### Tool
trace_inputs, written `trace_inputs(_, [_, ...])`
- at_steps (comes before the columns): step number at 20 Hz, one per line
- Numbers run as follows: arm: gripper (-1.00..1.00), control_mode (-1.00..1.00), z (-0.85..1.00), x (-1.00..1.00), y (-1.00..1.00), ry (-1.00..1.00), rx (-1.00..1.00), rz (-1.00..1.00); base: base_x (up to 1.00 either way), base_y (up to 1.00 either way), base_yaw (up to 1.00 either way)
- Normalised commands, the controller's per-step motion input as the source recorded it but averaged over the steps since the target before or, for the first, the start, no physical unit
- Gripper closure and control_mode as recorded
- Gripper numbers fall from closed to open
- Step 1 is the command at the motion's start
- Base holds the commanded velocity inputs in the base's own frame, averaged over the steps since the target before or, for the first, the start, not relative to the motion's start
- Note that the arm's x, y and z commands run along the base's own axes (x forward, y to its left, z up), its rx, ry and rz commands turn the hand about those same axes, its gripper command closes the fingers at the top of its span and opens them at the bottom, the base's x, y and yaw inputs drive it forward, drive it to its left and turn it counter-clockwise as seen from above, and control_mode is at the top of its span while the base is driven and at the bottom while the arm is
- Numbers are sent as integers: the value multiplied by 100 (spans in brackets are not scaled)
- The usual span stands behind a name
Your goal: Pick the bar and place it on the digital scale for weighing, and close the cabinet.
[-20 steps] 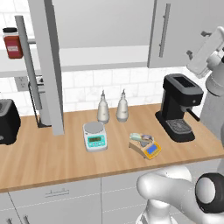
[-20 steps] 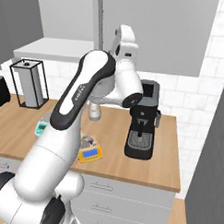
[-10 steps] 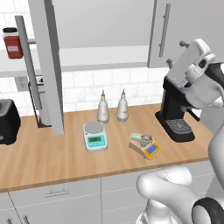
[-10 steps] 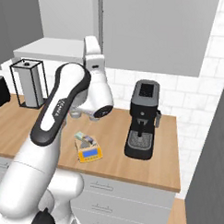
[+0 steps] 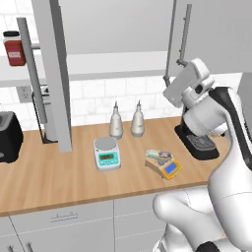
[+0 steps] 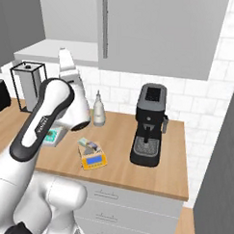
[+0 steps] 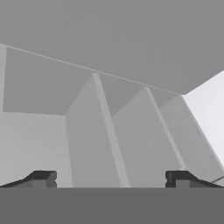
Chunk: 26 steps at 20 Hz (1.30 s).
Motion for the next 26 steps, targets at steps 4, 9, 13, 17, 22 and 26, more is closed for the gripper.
trace_inputs(4, [-100, -100, -21, -11, 80, -10, 0, -1, 0, 0, 0])
trace_inputs(9, [-100, -100, -46, -17, 92, -11, 0, 0, 0, 0, 0])
trace_inputs(13, [-100, -100, -61, -22, 94, -16, -1, 0, 0, 0, 0])
trace_inputs(17, [-100, -100, -30, -36, 99, -18, -4, 0, 0, 0, 0])
trace_inputs(22, [-100, -100, 0, -57, 83, -14, -2, -2, 0, 0, 0])
trace_inputs(26, [-100, -100, -10, -58, 58, -11, -8, -4, 0, 0, 0])
